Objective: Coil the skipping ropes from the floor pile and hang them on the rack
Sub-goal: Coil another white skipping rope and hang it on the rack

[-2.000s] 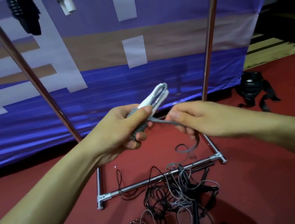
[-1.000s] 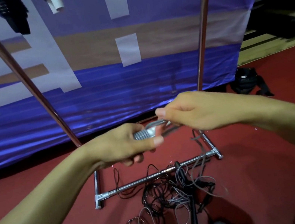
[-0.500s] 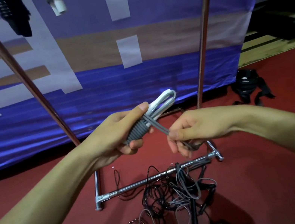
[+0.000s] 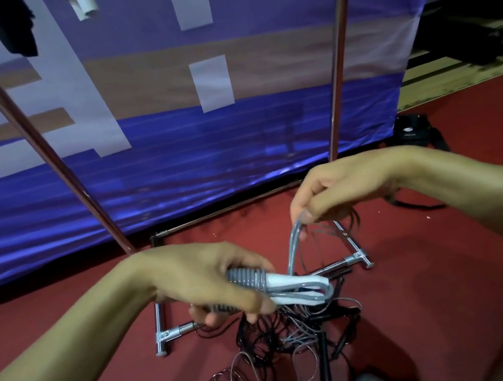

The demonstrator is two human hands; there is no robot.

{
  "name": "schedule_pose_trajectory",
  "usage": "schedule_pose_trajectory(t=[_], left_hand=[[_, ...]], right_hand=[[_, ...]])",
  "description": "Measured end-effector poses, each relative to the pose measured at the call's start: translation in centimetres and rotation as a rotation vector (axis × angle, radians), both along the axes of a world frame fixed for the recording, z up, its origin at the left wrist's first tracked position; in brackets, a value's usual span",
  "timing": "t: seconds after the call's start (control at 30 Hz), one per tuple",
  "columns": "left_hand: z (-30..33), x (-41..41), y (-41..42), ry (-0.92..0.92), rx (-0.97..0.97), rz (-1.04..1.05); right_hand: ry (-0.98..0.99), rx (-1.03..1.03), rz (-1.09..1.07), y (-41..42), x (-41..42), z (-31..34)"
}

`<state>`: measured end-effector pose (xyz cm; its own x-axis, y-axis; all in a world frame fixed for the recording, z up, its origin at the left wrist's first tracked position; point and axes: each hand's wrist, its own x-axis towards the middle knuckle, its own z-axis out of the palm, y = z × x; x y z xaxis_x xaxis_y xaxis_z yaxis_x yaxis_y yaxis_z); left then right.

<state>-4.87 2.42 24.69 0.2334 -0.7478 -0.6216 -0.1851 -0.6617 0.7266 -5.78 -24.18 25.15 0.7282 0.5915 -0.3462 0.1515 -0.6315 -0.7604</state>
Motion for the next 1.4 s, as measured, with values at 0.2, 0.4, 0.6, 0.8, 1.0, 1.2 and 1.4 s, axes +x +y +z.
schedule_pose_trajectory(t=[0.2, 0.4, 0.6, 0.8, 1.0, 1.2, 1.4], left_hand=[[-0.9, 0.4, -0.8, -0.175, -0.092, 0.208], [-1.2, 0.8, -0.6, -0.223, -0.174, 0.449], [-0.4, 1.2, 0.3, -0.137, -0.339, 0.575], [0.3, 0.5, -1.0, -0.181, -0.401, 0.676], [-0.1, 0.4, -1.0, -0.063, -0.466, 0.652], [0.0, 0.5, -0.2, -0.055, -0.472, 0.56], [0.2, 0.0, -0.3, 0.02, -0.392, 0.54]], right_hand=[[-0.39, -0.026, -0.161, 2.0, -0.6, 1.5], [-0.625, -0.111, -0.067, 3.5, -2.5, 2.9], [-0.493, -0.078, -0.174, 2.7, -3.0, 2.7], [-0.063, 0.177, -0.332, 3.8, -3.0, -0.3], [0.005, 0.138, -0.144, 3.1, -1.8, -2.9], [-0.022, 0.255, -0.179, 2.5, -1.0, -4.4], [0.067, 0.21, 0.004, 3.2, -1.2, -5.2]])
